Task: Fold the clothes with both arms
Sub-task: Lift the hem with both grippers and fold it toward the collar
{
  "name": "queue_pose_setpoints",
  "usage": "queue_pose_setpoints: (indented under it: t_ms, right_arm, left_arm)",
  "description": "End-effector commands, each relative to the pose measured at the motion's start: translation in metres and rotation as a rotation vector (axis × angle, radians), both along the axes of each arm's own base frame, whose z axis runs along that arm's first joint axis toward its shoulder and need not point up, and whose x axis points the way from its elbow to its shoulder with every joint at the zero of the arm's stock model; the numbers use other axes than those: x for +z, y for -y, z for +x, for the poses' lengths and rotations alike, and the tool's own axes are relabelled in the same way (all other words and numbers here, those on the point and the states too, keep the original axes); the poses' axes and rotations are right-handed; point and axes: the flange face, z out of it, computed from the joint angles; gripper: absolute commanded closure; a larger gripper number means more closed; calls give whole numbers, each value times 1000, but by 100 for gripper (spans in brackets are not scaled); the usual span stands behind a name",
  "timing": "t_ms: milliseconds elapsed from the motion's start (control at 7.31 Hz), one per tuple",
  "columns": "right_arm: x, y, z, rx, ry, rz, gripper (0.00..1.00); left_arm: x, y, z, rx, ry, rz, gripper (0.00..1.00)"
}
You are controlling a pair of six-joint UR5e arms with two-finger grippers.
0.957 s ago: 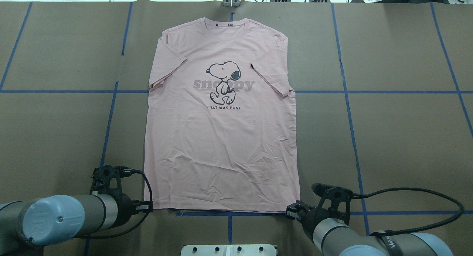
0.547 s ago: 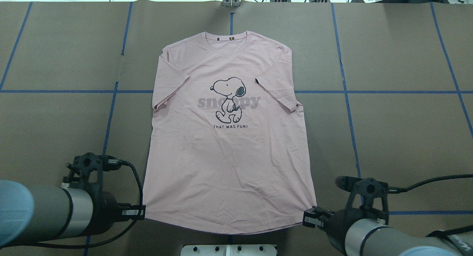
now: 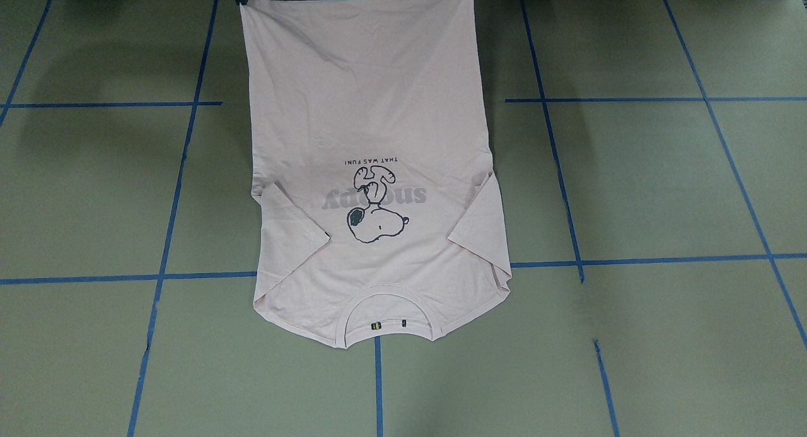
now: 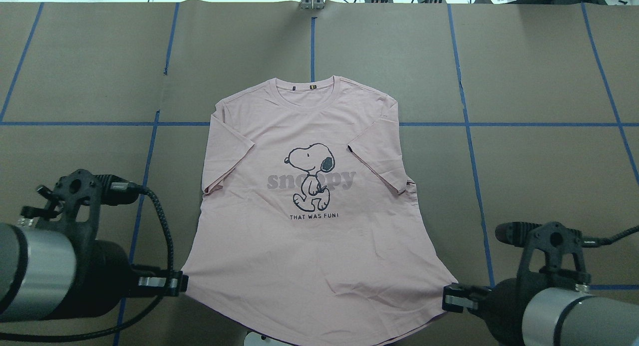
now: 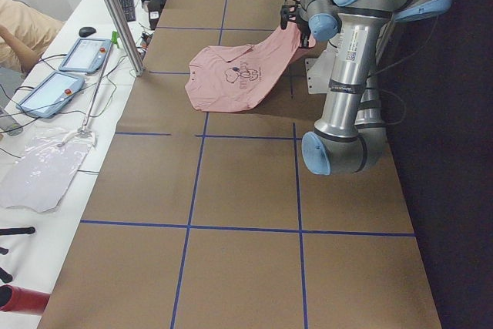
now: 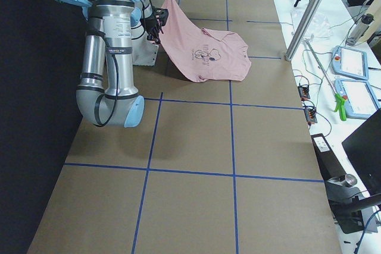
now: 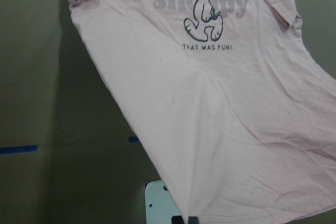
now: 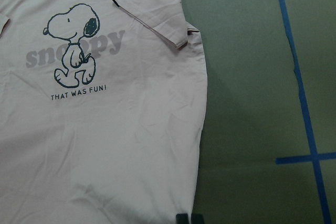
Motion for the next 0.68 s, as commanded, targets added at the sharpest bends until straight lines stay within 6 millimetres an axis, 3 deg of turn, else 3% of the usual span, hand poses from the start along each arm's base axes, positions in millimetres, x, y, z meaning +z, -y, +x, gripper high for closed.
queue_pose_setpoints:
  t_ms: [0,274,410,547]
  right_arm:
    - [-24,80,-71,75,-77,107,100]
    - [11,188,-86,132,-149,102,100]
    - [28,241,-91,171,-148,110,100]
    - [38,277,-95,193,-169,105,100]
  left_arm:
    - [15,97,46,-60,123,127,100]
    - [55,179,61,-136,180,158,100]
    - [66,214,59,-171,195,173,100]
    - [70,240,58,-181,220,192,100]
